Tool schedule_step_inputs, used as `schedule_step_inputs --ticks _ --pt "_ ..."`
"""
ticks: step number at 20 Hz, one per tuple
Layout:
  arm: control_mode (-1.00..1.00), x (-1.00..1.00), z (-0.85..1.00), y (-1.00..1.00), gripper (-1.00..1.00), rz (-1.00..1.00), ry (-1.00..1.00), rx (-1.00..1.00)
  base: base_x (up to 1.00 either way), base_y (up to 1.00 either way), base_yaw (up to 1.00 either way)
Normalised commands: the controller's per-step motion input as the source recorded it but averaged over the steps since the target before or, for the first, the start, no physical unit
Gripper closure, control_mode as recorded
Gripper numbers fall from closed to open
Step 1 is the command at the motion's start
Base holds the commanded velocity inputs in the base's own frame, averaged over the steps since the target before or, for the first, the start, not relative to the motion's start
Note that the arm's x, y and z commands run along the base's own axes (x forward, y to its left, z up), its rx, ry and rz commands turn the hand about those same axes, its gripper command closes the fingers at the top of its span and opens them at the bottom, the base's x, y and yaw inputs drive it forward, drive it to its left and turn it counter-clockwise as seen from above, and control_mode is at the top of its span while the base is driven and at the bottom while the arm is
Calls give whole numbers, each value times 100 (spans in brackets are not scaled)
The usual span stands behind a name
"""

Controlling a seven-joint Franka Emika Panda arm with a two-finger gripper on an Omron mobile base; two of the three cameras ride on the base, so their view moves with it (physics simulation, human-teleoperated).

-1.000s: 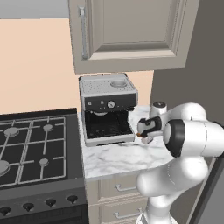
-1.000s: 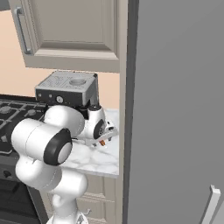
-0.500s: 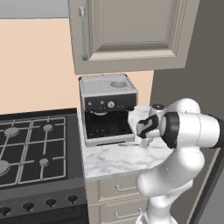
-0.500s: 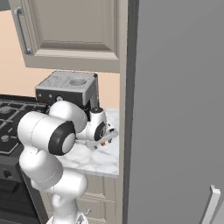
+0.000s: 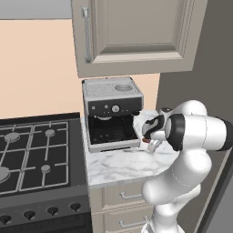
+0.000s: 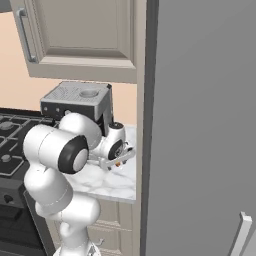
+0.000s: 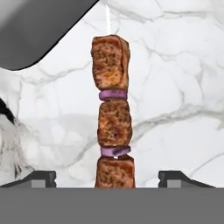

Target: Store the kebab skewer in the freezer for long-term storage. Close the freezer door after placing the cooked food.

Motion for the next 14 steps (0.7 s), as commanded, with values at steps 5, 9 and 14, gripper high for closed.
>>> schedule_step_inputs --ticks 5,9,14 --pt "-100 1 -11 0 100 2 0 3 0 0 0" --pt "-100 0 0 4 100 0 0 0 0 0 0" --pt "-100 -5 0 1 100 -7 0 0 0 0 0"
